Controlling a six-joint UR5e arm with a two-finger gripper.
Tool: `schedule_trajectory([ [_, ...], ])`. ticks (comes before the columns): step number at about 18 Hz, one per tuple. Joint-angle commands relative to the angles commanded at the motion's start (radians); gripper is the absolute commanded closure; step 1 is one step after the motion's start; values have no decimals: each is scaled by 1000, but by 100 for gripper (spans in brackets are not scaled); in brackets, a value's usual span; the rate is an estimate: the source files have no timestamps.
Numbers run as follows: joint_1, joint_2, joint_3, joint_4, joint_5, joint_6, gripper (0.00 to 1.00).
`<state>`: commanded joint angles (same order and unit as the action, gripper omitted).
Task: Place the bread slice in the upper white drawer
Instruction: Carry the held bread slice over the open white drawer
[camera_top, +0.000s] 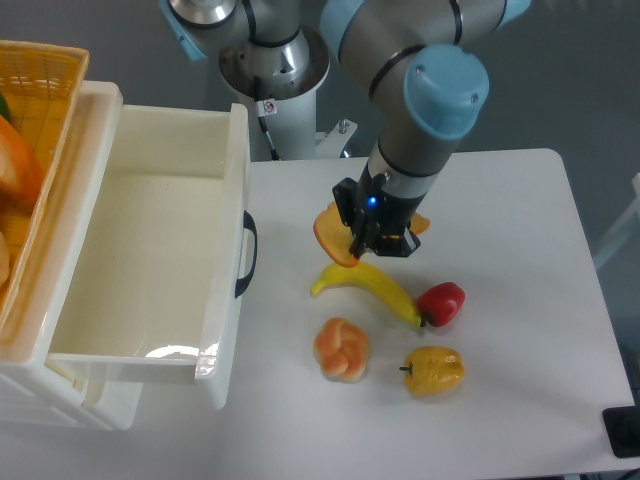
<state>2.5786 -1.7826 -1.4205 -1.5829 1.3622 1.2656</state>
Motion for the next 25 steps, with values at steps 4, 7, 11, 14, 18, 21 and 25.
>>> schedule_trajectory([
  [4,5,61,-2,-31,-73,-118,100],
  [7,-1,107,-5,-29,-164,-277,100],
  [11,-11,160,-8,-45,-175,-307,100],
  [14,-41,192,-12,-45,-205,-362,100],
  [18,-96,204,-15,-13,-255,-518,100],
  [21,-153,198,-38,78,-261,-613,100],
  [25,-196,195,-78,152,-261,-654,100],
])
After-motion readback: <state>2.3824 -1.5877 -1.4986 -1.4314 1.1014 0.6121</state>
